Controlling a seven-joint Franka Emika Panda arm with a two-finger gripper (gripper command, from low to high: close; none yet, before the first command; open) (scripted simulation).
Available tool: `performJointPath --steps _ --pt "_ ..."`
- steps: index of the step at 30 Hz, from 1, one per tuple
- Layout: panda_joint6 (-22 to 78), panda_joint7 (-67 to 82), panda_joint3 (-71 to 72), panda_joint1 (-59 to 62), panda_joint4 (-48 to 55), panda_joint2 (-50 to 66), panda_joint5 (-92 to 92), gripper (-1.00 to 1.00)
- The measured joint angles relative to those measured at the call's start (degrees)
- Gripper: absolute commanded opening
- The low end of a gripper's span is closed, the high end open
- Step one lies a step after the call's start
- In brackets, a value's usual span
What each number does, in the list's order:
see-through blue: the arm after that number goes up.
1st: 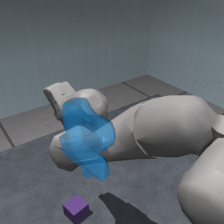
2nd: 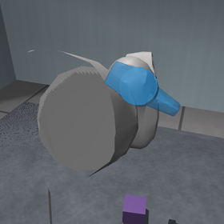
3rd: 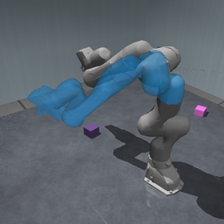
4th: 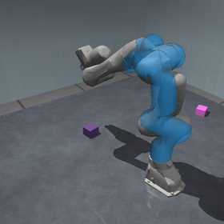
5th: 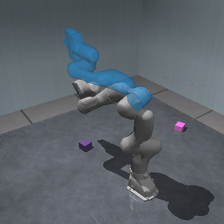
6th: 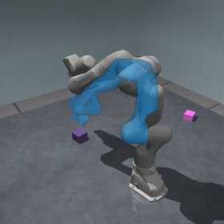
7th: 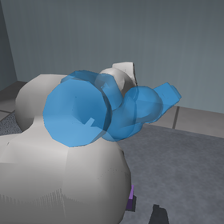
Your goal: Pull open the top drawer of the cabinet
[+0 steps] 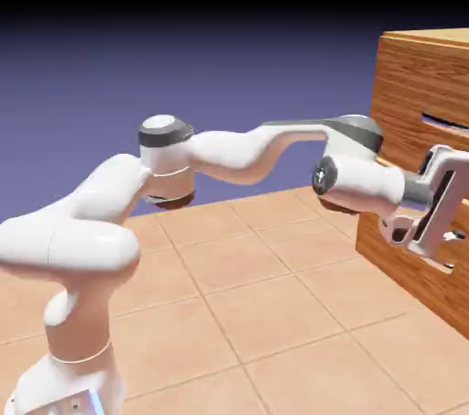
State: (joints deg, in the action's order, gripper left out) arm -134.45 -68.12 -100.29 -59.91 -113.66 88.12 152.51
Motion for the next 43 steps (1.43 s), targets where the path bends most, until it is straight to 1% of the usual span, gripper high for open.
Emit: performJointPath --steps 4,6,12,13,15,29,40,41,43 --pt "2.59 -1.68 -6.55 -3.87 3.09 7.89 9.97 0.00" --pt "2.72 -1.76 -6.89 -4.07 3.25 8.30 10.48 0.00" --pt "-2.28 -3.12 -6.84 3.34 15.70 7.15 10.77 0.00" --pt "-2.29 -3.12 -6.84 3.37 15.74 7.14 10.77 -1.00" --pt "-2.29 -3.12 -6.84 3.37 15.74 7.14 10.77 -1.00" --pt "8.92 -0.20 -7.42 -14.45 -13.32 9.82 9.28 -1.00" --pt "16.00 0.95 -9.95 -30.43 -36.16 12.71 4.47 -1.00" --pt "16.09 0.95 -10.02 -30.73 -36.54 12.78 4.35 1.00" --pt "16.12 0.87 -10.01 -30.73 -36.54 12.78 4.16 1.00"
